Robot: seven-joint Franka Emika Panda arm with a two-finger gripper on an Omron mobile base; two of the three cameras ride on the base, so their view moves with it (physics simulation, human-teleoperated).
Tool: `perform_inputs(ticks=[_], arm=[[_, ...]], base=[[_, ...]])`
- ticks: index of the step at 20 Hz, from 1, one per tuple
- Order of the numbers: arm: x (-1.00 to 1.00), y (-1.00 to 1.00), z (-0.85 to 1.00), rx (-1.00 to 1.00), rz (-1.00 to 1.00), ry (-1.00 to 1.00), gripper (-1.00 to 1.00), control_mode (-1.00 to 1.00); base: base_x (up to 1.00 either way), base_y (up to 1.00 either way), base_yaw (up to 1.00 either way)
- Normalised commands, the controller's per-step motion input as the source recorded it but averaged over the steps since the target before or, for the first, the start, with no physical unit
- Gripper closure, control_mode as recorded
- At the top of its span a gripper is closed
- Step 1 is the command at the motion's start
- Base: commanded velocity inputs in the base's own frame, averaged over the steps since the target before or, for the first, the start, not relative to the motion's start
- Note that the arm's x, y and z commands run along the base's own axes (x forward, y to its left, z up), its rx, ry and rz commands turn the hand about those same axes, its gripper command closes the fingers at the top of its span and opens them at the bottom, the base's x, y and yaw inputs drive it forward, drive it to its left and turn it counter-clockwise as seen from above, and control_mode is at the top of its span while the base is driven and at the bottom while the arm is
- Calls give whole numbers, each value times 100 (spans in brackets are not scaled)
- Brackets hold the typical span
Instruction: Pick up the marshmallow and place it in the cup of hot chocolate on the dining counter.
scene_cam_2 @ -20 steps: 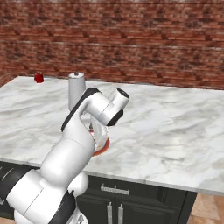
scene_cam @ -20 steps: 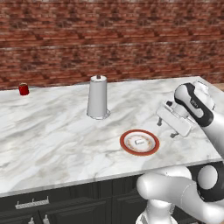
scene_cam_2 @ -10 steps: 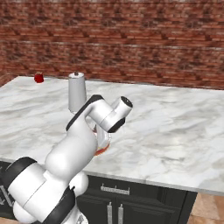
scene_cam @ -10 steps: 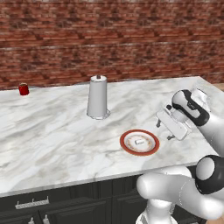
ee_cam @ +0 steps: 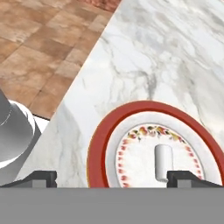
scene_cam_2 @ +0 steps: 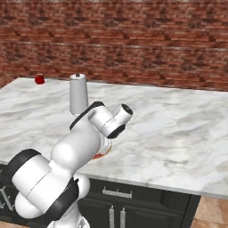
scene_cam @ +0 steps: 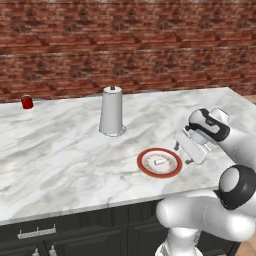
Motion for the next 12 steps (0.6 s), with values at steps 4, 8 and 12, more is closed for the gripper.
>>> perform_inputs(ticks=[4, 8, 12], arm=[[6, 1, -16, 5, 0, 0, -100, -100], [9, 8, -12, 5, 0, -1, -100, -100], [28, 5, -33, 7, 0, 0, -100, -100]], base=[[0, 0, 0], [0, 0, 0], [0, 0, 0]])
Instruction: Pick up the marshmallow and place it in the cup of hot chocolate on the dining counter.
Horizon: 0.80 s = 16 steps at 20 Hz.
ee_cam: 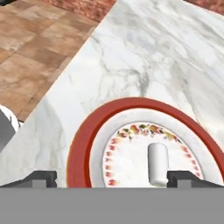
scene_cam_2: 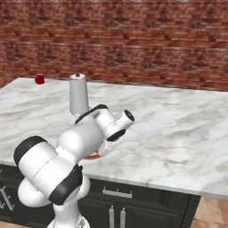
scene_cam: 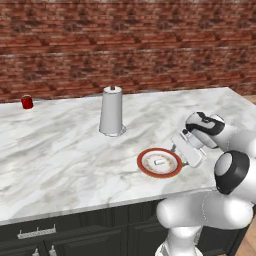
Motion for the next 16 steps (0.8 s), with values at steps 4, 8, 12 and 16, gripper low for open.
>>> perform_inputs(ticks=[4, 8, 12, 16], arm=[[29, 8, -21, 4, 0, 0, -100, -100], [33, 4, -12, 9, 0, 0, -100, -100], [30, 0, -5, 14, 0, 0, -100, -100], [22, 0, -3, 12, 0, 0, -100, -100]], base=[[0, 0, 0], [0, 0, 0], [0, 0, 0], [0, 0, 0]])
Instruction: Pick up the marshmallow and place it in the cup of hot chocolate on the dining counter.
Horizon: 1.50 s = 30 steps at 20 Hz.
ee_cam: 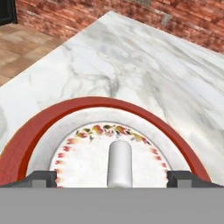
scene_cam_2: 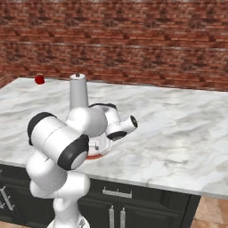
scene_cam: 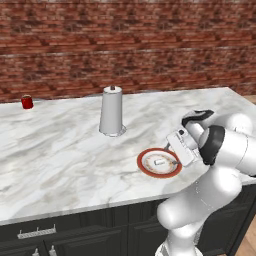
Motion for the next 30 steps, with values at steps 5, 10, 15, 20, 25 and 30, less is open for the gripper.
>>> perform_inputs(ticks=[5, 10, 15, 20, 25, 30], arm=[[2, 0, -5, 6, 0, 2, -100, -100], [0, 0, -4, 2, 0, 5, -100, -100], [0, 0, -7, 0, 0, 1, -100, -100], [0, 9, -4, 0, 0, 2, -100, -100], [0, 22, -9, 0, 0, 0, -100, -100], [0, 15, -11, 0, 0, 0, -100, -100]], base=[[0, 0, 0], [0, 0, 0], [0, 0, 0], [0, 0, 0], [0, 0, 0], [0, 0, 0]])
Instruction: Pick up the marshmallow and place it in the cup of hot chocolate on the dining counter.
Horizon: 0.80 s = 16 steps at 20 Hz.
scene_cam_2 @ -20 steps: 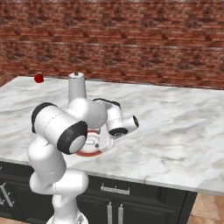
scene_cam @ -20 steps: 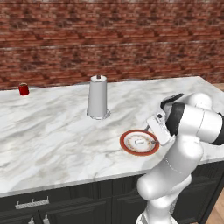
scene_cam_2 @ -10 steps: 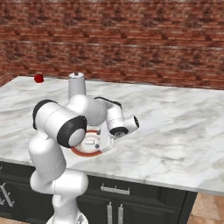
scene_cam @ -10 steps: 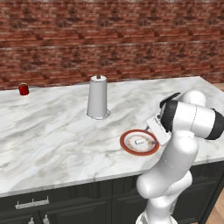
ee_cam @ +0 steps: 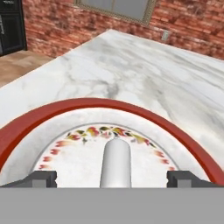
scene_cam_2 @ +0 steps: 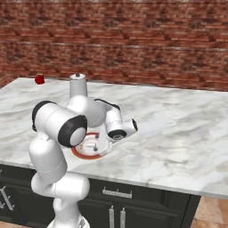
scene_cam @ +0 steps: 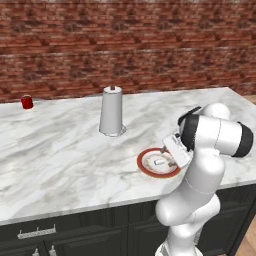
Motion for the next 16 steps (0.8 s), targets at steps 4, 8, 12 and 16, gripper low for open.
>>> perform_inputs(ticks=[4, 8, 12, 16], arm=[[0, 3, -13, 0, 0, 0, -100, -100], [0, 4, -14, 0, 0, 1, -100, -100], [0, 4, -11, 0, -1, 4, -100, -100], [0, 0, -3, 0, 0, 0, -100, -100]], base=[[0, 0, 0], [0, 0, 0], [0, 0, 0], [0, 0, 0]])
